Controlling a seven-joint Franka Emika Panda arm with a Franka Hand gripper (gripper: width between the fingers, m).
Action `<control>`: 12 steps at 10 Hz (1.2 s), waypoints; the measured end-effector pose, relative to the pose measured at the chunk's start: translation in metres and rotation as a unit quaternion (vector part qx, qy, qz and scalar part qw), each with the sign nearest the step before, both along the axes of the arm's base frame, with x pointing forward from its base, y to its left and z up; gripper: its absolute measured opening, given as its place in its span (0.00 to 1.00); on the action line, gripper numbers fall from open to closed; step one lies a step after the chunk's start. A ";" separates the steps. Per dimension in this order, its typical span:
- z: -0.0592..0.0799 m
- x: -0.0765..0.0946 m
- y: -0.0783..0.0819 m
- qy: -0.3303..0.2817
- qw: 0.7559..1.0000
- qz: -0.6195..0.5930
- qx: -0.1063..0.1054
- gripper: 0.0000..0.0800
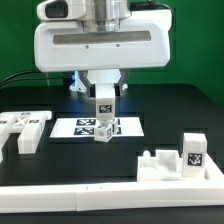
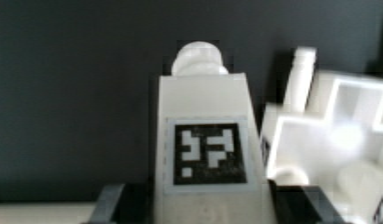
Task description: Assemble chair
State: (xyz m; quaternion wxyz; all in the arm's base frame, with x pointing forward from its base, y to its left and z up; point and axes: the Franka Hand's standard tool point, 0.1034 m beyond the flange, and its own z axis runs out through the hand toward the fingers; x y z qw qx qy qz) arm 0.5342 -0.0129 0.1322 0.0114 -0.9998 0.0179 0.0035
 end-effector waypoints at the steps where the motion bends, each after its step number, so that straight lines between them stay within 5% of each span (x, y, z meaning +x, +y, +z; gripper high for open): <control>1: -0.010 0.005 0.015 -0.072 0.997 -0.002 -0.013 0.36; 3: -0.013 0.027 0.032 -0.131 0.991 -0.006 -0.015 0.36; 4: -0.002 0.046 0.044 -0.170 0.985 -0.029 -0.010 0.36; 6: 0.009 0.045 0.042 -0.242 0.970 -0.023 -0.022 0.36; 9: -0.003 0.043 0.043 -0.251 0.967 -0.018 -0.030 0.36; 12: -0.016 0.064 0.050 -0.253 0.967 -0.012 -0.034 0.36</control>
Offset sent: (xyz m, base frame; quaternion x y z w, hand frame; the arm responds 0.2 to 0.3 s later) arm 0.0818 0.0513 0.0361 0.0170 0.2231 0.1142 0.9679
